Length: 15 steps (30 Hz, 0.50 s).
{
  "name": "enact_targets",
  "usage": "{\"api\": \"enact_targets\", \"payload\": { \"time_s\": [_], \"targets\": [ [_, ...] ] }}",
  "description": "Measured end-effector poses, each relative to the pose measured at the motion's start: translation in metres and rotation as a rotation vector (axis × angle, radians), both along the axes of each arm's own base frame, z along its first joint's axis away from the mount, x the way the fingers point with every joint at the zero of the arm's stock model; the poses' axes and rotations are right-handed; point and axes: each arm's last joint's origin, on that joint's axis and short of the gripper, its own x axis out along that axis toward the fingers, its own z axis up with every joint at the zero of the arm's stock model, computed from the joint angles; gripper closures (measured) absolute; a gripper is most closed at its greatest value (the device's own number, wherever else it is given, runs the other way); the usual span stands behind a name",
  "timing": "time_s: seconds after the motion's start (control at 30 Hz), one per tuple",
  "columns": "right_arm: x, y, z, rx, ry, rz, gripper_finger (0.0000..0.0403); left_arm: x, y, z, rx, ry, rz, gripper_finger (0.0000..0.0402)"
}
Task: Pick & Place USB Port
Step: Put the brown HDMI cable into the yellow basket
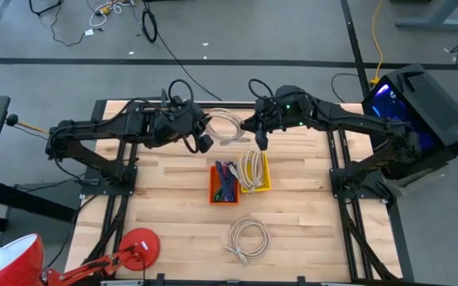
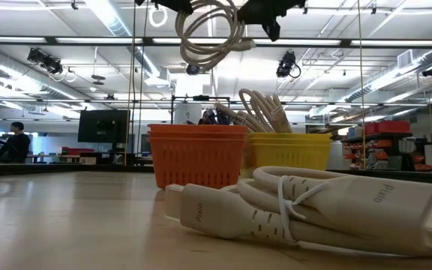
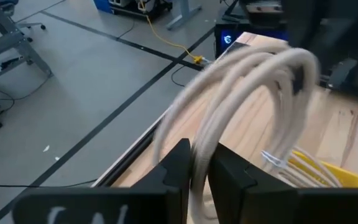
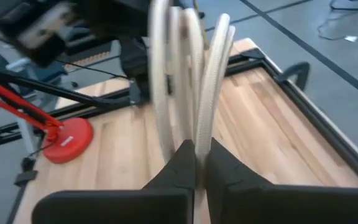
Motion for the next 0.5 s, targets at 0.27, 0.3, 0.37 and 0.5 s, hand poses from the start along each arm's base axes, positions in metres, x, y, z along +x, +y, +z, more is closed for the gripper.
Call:
{"api": "enact_targets", "payload": {
  "time_s": [0.27, 0.3, 0.37, 0.5],
  "targets": [
    [-0.011, -0.021, -0.006, 0.011, 0.074, -0.056, 0.0395, -0.002, 0.001, -0.002, 0.014, 0.038, 0.01, 0.035],
    [-0.013, -0.023, -0.008, 0.012, 0.098, -0.061, 0.0396, -0.002, 0.002, -0.003, 0.019, 0.046, 0.021, 0.035],
    [-0.017, -0.025, -0.011, 0.017, 0.134, -0.07, 0.0396, -0.004, 0.003, -0.004, 0.021, 0.06, 0.029, 0.035],
    [-0.026, -0.026, -0.011, 0.018, 0.182, -0.069, 0.0396, -0.005, 0.007, -0.005, 0.021, 0.078, 0.043, 0.0349]
  ]
}}
